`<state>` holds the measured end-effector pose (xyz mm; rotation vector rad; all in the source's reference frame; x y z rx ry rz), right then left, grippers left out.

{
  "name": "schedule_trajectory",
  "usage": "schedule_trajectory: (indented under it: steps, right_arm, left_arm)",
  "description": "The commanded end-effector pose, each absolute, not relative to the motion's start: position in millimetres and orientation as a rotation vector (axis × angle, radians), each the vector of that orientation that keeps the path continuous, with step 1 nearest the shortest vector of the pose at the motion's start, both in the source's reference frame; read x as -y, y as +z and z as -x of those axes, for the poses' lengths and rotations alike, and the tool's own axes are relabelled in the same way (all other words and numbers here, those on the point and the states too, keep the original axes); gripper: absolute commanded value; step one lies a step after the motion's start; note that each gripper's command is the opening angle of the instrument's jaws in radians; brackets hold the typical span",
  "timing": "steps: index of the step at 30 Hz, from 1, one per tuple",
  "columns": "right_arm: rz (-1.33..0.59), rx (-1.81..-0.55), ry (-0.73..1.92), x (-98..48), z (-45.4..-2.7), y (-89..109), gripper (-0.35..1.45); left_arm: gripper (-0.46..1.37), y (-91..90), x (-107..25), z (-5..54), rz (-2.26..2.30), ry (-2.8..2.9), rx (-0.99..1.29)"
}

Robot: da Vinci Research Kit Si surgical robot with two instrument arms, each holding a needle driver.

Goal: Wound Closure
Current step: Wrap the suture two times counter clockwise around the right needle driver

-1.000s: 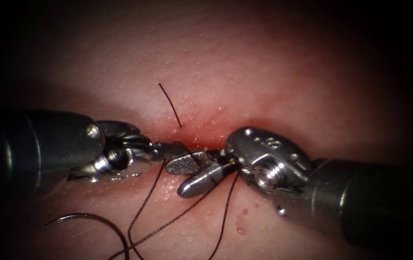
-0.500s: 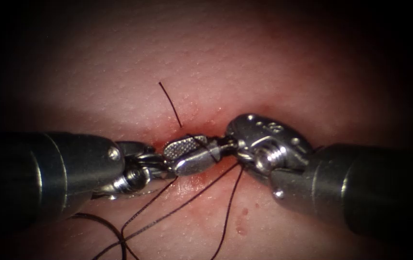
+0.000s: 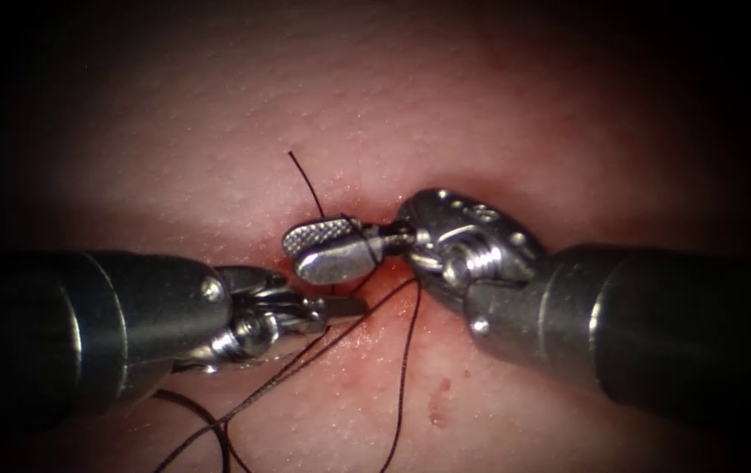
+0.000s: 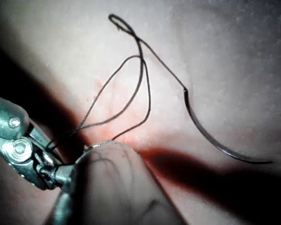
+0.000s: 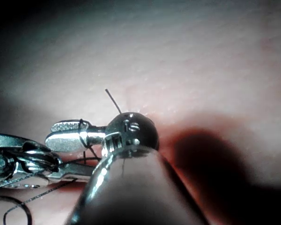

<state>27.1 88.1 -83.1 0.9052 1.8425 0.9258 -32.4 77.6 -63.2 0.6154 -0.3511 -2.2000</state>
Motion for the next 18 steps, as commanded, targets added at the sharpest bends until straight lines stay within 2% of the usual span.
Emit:
schedule_trajectory:
  steps: [1,4,5,6,9,10,11,18]
  right_arm:
    - [-0.879,-1.858,0.933,-88.1,-27.1,-82.9,0.41]
    - [-0.822,-1.878,0.908,-88.5,-26.9,-82.2,0.37]
    - [-0.810,-1.880,0.887,-88.6,-27.0,-82.1,0.42]
    - [-0.808,-1.879,0.876,-88.6,-27.0,-82.0,0.49]
    - [-0.708,-1.797,0.903,-88.2,-27.3,-81.9,0.91]
    - [-0.697,-1.785,0.908,-88.2,-27.3,-81.9,0.95]
    - [-0.648,-1.730,0.915,-87.8,-27.5,-81.8,1.07]
    - [-0.516,-1.620,0.960,-86.7,-27.8,-81.5,0.97]
  left_arm:
    - [-0.35,-63.3,-77.5,32.3,-0.616,-2.200,0.347]
    - [-0.35,-63.4,-76.9,32.1,-0.641,-2.224,0.365]
    - [-0.35,-63.3,-76.8,32.1,-0.642,-2.223,0.369]
    - [-0.35,-63.3,-76.7,32.1,-0.643,-2.229,0.368]
    - [-0.35,-63.3,-76.5,32.3,-0.656,-2.245,0.372]
    - [-0.35,-63.3,-76.5,32.3,-0.656,-2.245,0.372]
    - [-0.35,-63.4,-76.7,32.3,-0.664,-2.251,0.374]
    - [-0.35,-63.8,-76.7,32.4,-0.684,-2.277,0.382]
